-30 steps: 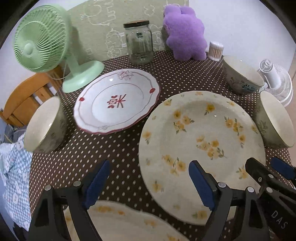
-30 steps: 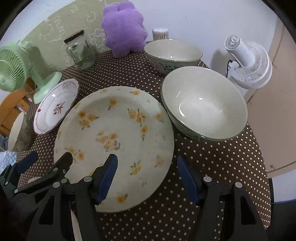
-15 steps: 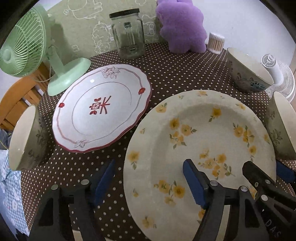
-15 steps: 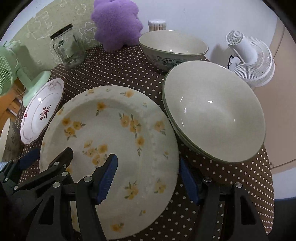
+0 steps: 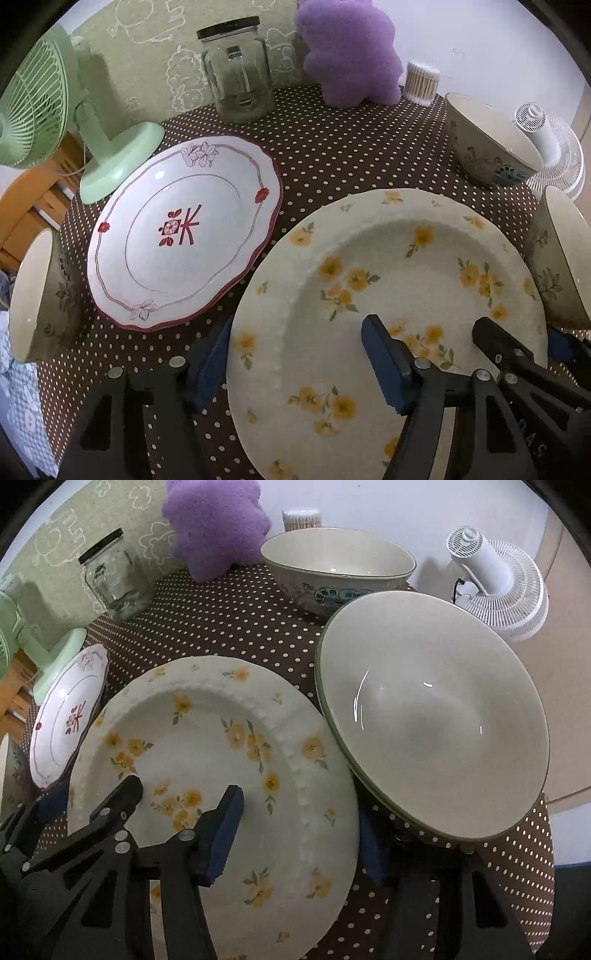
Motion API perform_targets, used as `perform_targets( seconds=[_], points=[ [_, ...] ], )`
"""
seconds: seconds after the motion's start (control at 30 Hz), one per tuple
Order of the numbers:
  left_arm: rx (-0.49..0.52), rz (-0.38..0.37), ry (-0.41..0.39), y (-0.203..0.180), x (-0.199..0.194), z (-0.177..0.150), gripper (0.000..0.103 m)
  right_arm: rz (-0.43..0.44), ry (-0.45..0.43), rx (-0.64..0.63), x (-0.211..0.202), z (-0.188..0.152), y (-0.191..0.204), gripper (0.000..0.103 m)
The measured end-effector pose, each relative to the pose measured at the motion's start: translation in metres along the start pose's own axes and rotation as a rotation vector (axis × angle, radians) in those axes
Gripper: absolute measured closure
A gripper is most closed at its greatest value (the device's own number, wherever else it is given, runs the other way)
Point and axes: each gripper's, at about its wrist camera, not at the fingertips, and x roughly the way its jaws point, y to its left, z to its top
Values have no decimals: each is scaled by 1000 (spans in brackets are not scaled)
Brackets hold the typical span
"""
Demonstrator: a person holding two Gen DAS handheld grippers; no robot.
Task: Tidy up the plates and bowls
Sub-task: 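Lower the held plate onto the other yellow-floral plate with both tools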
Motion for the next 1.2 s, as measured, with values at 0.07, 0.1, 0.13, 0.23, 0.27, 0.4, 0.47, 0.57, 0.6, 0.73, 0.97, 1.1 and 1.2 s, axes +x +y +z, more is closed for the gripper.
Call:
perform_targets(
  seconds=[0.07, 0.1, 0.13, 0.23, 0.27, 0.4, 0.47, 0.57, 0.6, 0.73, 0.97, 1.1, 1.2],
  points=[
    [-2, 2, 4, 1, 0, 0, 33, -1, -8, -2, 0, 0, 0, 44],
    [-4, 5, 7, 1, -1, -1, 34, 0, -8, -4, -1, 0, -1, 45],
    [-3, 4, 9, 1, -1, 0, 34, -1, -6, -2, -1, 0, -2, 46],
    [-7, 1, 18, 1, -3, -4, 35, -11, 2, -7, -4, -1, -1, 46],
    [-13, 3, 27, 1, -3, -5, 35, -12, 9, -6, -5, -3, -1, 46],
    [-42, 14, 47, 3, -7, -8, 35, -4, 16, -14, -8, -6, 1, 46],
    [-46, 13, 55, 4, -9, -10, 35, 0, 9, -20, -11, -8, 1, 46],
    [-56, 11, 65, 6, -13, -14, 37, -4, -11, -21, -17, -8, 3, 46],
    [-62, 9, 69, 6, -14, -15, 37, -3, -14, -25, -19, -8, 3, 46],
    [-88, -2, 71, 9, -24, -18, 37, 5, -16, -35, -28, -10, 3, 46],
    [-92, 4, 53, 10, -46, -29, 37, 15, -16, -48, -44, -17, 2, 46],
    [-104, 7, 53, 16, -54, -38, 37, 23, -16, -66, -53, -24, 7, 46],
    [-120, 7, 54, 24, -61, -44, 37, 29, -25, -81, -60, -30, 13, 46]
  ],
)
